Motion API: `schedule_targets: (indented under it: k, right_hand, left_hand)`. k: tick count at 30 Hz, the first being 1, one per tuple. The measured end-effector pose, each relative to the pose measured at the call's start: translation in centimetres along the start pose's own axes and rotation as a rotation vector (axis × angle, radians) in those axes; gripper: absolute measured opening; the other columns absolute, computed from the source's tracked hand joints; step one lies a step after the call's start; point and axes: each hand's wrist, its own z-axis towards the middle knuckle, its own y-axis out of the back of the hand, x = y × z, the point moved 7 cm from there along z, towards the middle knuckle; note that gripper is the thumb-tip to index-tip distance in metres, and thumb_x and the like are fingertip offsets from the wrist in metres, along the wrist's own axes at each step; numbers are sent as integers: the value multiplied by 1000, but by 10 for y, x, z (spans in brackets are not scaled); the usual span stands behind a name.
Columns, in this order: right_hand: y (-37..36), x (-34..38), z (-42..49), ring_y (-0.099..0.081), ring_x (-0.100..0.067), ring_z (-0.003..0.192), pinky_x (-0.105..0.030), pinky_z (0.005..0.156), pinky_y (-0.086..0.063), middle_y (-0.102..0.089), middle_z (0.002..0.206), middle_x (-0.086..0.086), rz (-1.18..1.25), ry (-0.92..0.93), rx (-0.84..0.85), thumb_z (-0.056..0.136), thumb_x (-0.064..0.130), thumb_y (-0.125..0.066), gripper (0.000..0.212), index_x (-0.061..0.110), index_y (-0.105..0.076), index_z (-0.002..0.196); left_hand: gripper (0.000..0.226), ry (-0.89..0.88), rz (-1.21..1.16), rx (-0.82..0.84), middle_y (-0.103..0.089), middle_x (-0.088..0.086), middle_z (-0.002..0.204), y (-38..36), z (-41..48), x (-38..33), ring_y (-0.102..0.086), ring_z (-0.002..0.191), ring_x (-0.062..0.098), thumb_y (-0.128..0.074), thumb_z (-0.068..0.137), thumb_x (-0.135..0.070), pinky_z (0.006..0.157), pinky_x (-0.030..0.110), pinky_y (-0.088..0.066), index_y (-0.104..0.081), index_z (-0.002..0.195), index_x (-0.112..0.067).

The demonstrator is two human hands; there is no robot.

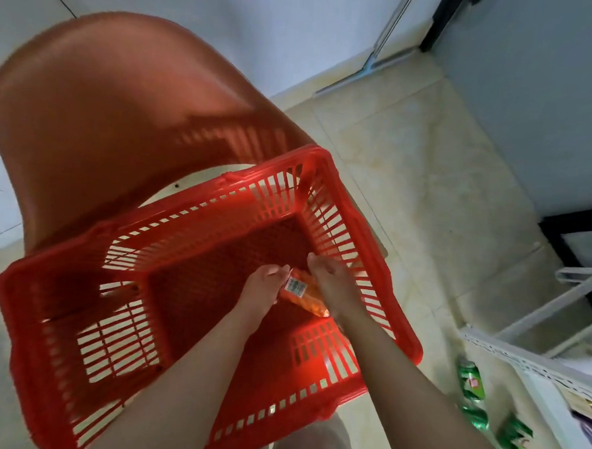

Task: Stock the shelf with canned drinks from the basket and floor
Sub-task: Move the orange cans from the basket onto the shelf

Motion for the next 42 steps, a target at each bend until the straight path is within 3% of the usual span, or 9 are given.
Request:
schedule_targets:
  k: [3, 7, 10, 13, 17, 24, 28, 32, 42]
  right_hand:
    - [-5, -17, 14, -52, -17, 123, -34, 103, -39, -58, 131, 1, -12, -43, 39, 100, 49, -39, 48, 16, -57, 129]
    - [-5, -37, 21, -61, -24, 109, -42, 101, -44, -67, 113, -9, -37, -134, 73, 103, 46, -28, 50, 12, -63, 112]
    - [-10, -39, 23, -56, -26, 119, -44, 106, -40, -62, 124, -9, -116, -132, 121, 103, 47, -26, 48, 19, -62, 117]
    - [-6, -47, 25, -60, -23, 109, -43, 102, -43, -66, 110, -2, -62, -199, 46, 100, 56, -27, 46, 30, -62, 86]
    - [-8, -48, 24, -64, -20, 101, -44, 99, -46, -70, 101, 1, -18, -186, 7, 98, 60, -28, 50, 30, -64, 79]
    - [-10, -29, 5, -62, -20, 111, -46, 102, -46, -68, 117, 0, 88, -139, 11, 98, 56, -38, 48, 22, -67, 116]
    - [-2, 4, -14, -59, -25, 118, -50, 105, -44, -65, 124, -6, 127, -115, -4, 101, 47, -37, 43, 18, -64, 117]
    - [2, 44, -47, -68, -18, 89, -38, 82, -54, -71, 97, -5, 243, -154, 74, 103, 45, -35, 41, 15, -63, 109]
    - [6, 190, -160, -70, -21, 87, -32, 75, -55, -75, 92, -7, 244, 51, 208, 98, 59, -30, 58, 14, -63, 112]
  left_hand:
    - [40, 62, 40, -29, -64, 11, 116, -12, 19, 13, -62, 106, 23, -54, 96, -43, 98, 43, -50, -63, 117, -11]
    - [34, 161, -86, -47, -68, 14, 96, -25, 29, 24, -67, 91, 28, -57, 94, -45, 92, 45, -54, -62, 90, -11]
    - [28, 208, -235, -56, -67, 10, 93, -29, 28, 30, -65, 90, 20, -65, 91, -36, 91, 41, -53, -61, 93, -8]
    - [45, 228, -259, -46, -71, 14, 103, -23, 30, 38, -68, 98, 23, -73, 82, -43, 86, 35, -56, -65, 105, -4]
    - [56, 223, -295, -68, -72, 14, 101, -11, 28, 44, -69, 96, 22, -79, 75, -43, 87, 36, -57, -61, 105, 1]
    - [46, 84, -281, -111, -73, 15, 97, 35, 0, 18, -70, 94, 23, -81, 75, -37, 88, 33, -56, -61, 96, 0]
    - [39, -48, -232, -64, -74, 12, 91, 65, -27, -25, -70, 97, 29, -84, 71, -34, 93, 40, -55, -61, 87, -7]
    - [59, -186, -216, 7, -70, 18, 98, 89, -71, -84, -70, 94, 28, -91, 55, -41, 93, 42, -55, -57, 90, -7]
    - [55, -523, -211, 179, -69, 15, 111, 154, -214, -238, -68, 104, 25, -76, 71, -32, 95, 38, -52, -59, 115, -3]
